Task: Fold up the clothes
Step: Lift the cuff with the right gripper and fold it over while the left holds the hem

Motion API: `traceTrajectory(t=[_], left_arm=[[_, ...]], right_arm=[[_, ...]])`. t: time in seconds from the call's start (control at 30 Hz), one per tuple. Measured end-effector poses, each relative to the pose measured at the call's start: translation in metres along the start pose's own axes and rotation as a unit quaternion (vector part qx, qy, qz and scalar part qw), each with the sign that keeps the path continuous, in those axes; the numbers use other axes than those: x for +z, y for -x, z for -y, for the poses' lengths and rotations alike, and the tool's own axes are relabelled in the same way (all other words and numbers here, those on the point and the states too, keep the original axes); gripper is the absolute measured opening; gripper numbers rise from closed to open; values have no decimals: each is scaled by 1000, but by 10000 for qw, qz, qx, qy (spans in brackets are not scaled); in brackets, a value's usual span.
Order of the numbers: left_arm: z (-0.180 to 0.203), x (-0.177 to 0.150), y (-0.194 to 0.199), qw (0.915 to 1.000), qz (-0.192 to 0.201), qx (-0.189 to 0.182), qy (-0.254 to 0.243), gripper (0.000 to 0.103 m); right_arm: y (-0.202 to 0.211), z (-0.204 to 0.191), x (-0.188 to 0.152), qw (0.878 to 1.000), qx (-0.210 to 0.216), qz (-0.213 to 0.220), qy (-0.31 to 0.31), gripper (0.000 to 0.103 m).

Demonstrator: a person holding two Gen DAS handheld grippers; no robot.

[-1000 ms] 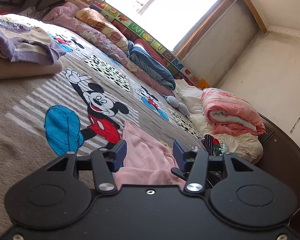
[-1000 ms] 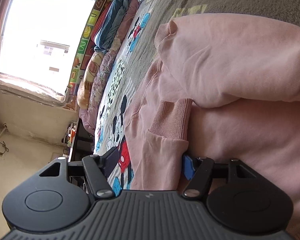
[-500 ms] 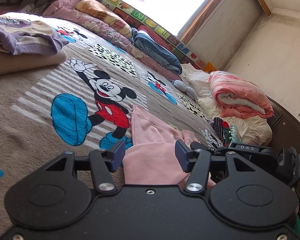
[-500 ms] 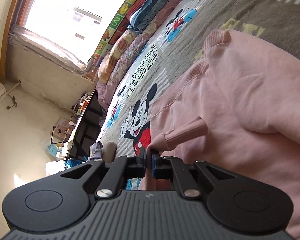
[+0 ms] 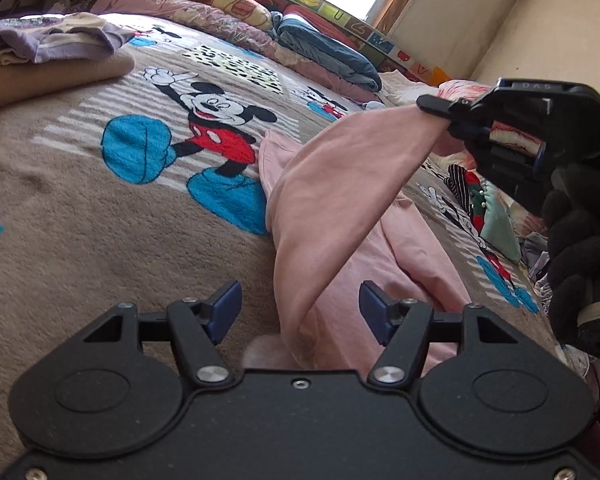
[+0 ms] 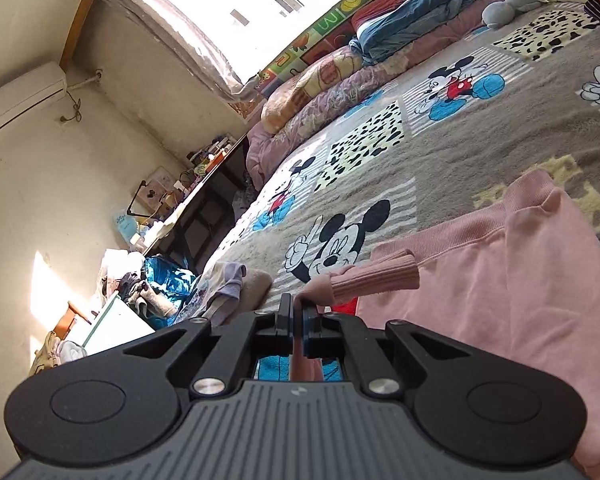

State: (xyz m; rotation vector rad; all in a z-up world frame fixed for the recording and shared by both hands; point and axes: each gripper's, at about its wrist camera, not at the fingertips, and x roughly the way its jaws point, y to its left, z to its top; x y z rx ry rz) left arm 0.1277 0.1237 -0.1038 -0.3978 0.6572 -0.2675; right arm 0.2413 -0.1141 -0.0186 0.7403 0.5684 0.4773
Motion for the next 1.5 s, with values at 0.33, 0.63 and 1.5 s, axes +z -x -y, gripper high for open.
traceTrajectory(t=[0.33, 0.63, 1.5], left_arm=[[45, -32, -19, 9934, 147, 282, -1104, 31], [69, -53, -25, 9698, 115, 555, -2374, 11], [94, -81, -37, 9068, 64, 1122, -4063, 11]], right_arm=[[38, 6, 24, 9997, -34, 182, 146, 6], [76, 35, 32, 9992, -15, 390, -10, 6], [145, 177, -62, 9826, -696, 967, -1423, 5]])
